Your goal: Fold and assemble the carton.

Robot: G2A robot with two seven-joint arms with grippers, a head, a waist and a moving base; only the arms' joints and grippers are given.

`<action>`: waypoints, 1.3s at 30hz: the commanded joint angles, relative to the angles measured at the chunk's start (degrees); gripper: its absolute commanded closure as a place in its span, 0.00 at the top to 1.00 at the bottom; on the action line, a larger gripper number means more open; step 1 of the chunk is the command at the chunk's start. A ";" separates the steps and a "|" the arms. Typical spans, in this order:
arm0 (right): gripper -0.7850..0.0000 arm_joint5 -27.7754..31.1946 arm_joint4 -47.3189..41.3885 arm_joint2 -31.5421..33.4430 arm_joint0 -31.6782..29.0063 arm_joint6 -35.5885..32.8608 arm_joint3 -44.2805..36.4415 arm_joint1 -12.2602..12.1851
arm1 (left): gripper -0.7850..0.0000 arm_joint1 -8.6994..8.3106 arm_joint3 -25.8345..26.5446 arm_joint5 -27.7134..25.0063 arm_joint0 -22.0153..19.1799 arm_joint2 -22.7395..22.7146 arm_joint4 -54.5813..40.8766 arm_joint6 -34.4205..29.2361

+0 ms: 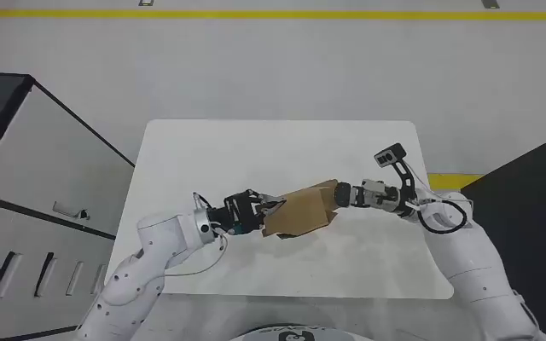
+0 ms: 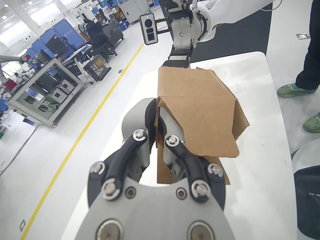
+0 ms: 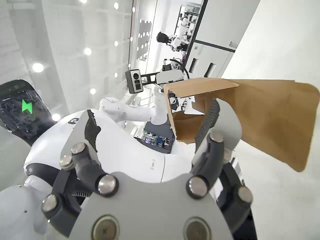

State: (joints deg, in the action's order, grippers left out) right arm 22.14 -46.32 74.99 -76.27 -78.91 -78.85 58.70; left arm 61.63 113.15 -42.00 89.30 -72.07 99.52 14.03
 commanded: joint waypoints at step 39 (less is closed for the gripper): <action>0.77 1.97 11.14 -4.40 0.21 -1.27 -5.84 0.27 | 0.00 -1.17 0.75 1.54 0.82 1.47 -1.94 -1.15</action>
State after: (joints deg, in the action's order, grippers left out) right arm 23.86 -35.66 70.68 -76.01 -80.43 -84.03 59.03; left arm 60.50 113.89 -40.43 90.03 -70.67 97.66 12.88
